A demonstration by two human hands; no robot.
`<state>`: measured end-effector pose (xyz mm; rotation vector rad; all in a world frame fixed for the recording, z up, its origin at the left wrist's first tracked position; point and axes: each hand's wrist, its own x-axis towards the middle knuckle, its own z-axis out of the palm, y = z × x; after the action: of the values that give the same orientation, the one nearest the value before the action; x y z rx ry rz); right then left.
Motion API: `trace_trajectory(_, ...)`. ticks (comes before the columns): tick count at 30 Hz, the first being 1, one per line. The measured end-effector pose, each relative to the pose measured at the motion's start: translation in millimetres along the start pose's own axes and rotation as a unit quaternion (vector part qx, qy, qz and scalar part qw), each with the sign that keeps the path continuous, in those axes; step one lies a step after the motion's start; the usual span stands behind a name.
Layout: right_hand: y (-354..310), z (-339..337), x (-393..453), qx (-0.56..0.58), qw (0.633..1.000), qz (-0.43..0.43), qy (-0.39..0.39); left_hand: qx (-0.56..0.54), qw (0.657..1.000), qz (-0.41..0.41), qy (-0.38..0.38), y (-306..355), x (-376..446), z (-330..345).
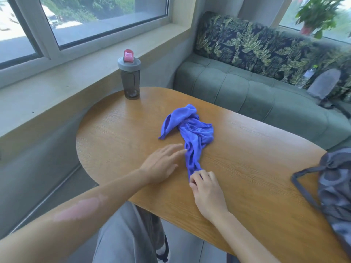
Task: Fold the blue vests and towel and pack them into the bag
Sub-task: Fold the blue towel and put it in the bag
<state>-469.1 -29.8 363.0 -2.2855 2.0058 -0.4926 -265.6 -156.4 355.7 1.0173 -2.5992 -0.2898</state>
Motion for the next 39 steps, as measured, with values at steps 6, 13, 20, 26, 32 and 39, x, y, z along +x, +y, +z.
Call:
trace_trajectory(6, 18, -26, -25, 0.169, 0.98, 0.102, -0.02, -0.046, 0.998, 0.042, 0.005, 47, -2, 20)
trace_trajectory(13, 33, -94, -22, 0.378, 0.898, 0.2, 0.103, -0.057, 0.991, -0.056, 0.104, 74, -1, 12)
trace_trajectory(20, 53, -179, -5, 0.409, 0.885, 0.165, 0.152, -0.066, 0.985, -0.09, 0.135, 91, 30, -42)
trace_trajectory(26, 60, -237, 6, 0.492, 0.833, 0.148, 0.207, -0.239, 0.942, -0.154, 0.178, 116, 77, -115)
trace_trajectory(32, 72, -314, 35, 0.589, 0.763, 0.122, 0.235, -0.117, 0.985, -0.068, 0.109, 122, 124, -200)
trace_trajectory(39, 72, -370, 41, 0.533, 0.799, 0.092, 0.264, -0.01, 0.99, -0.1, 0.1, 120, 153, -263)
